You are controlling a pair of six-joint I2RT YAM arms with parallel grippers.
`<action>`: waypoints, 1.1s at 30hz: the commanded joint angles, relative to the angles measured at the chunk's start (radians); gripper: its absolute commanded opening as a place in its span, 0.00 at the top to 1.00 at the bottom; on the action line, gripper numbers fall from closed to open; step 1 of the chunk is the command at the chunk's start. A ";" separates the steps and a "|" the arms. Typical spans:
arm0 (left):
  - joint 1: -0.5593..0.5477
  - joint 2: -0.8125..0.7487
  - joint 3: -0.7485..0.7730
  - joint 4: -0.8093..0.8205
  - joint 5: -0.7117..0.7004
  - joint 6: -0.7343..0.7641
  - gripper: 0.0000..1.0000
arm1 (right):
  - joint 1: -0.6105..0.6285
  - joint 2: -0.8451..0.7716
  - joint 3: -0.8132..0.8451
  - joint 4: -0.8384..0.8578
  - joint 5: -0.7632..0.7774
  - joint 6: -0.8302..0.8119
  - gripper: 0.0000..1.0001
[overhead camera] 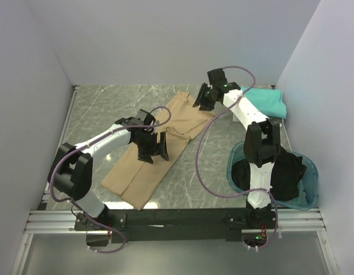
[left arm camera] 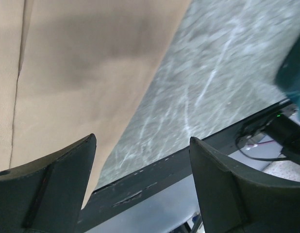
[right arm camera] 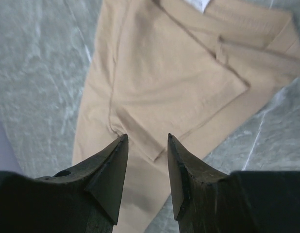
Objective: Fold and stack the t-shirts
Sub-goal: Fold the tshirt
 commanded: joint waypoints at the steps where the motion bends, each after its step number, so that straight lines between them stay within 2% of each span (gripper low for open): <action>1: -0.004 -0.007 -0.022 -0.004 -0.003 0.029 0.16 | 0.027 0.026 -0.044 0.003 0.016 -0.014 0.55; 18: -0.026 0.060 -0.120 0.066 0.016 0.032 0.16 | 0.041 0.207 0.026 -0.076 0.048 0.041 0.55; 25: -0.053 0.108 -0.112 0.045 0.042 0.064 0.16 | 0.041 0.322 0.166 -0.207 0.105 0.052 0.56; 33: -0.078 0.151 -0.135 0.039 0.108 0.101 0.16 | 0.041 0.403 0.245 -0.257 0.128 0.063 0.57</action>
